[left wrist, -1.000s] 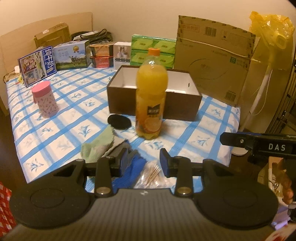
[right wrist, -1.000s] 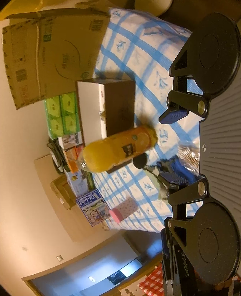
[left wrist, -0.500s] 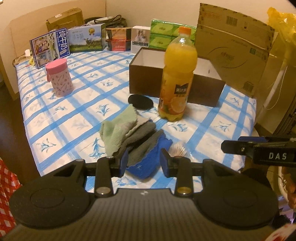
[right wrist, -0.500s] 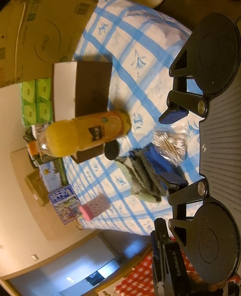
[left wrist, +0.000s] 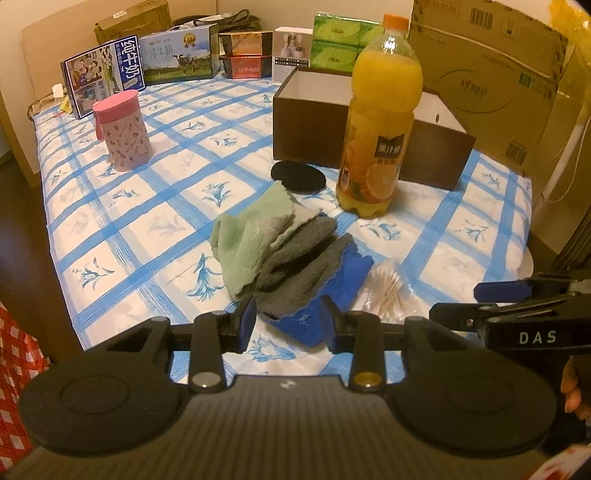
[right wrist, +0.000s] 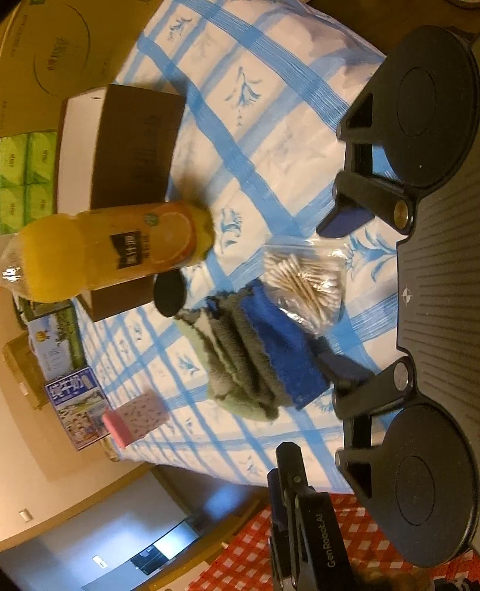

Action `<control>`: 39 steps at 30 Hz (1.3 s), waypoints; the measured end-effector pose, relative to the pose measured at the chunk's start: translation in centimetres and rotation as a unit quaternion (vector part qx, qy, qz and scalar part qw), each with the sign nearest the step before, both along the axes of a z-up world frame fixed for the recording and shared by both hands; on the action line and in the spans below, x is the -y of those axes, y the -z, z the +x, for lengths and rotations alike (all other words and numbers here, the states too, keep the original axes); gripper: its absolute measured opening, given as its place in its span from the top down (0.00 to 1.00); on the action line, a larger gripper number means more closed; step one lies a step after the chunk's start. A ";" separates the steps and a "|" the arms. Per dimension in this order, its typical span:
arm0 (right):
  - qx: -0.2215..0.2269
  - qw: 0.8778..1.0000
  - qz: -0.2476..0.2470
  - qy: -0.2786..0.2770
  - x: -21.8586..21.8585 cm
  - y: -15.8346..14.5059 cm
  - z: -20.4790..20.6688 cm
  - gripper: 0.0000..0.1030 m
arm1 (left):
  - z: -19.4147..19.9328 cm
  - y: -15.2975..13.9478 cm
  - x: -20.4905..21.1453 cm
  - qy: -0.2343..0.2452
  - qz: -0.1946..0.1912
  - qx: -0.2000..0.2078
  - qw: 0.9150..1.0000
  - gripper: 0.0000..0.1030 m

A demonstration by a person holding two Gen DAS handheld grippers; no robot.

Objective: Organize soft objects
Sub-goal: 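Move both grippers back from the box to the towel pile, then grasp the cotton-swab bag with the right gripper while the left gripper grasps the green towel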

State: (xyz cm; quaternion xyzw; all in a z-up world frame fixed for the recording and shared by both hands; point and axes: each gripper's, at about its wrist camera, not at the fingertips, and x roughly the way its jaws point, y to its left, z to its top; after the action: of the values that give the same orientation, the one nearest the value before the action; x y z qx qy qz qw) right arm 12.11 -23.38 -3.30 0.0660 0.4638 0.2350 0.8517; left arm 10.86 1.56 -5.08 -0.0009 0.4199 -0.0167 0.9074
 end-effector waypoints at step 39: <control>0.014 0.996 -0.084 -0.003 -1.8 7.0 5.4 0.56 | 4.0 3.7 -2.5 0.015 0.012 0.004 1.000 0.62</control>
State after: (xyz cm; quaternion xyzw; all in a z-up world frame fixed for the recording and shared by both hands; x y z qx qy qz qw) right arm 17.51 -21.56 -10.31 -0.0103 0.4700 0.1986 0.8600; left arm 14.85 4.04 -8.77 0.0165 0.4162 -0.0256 0.9088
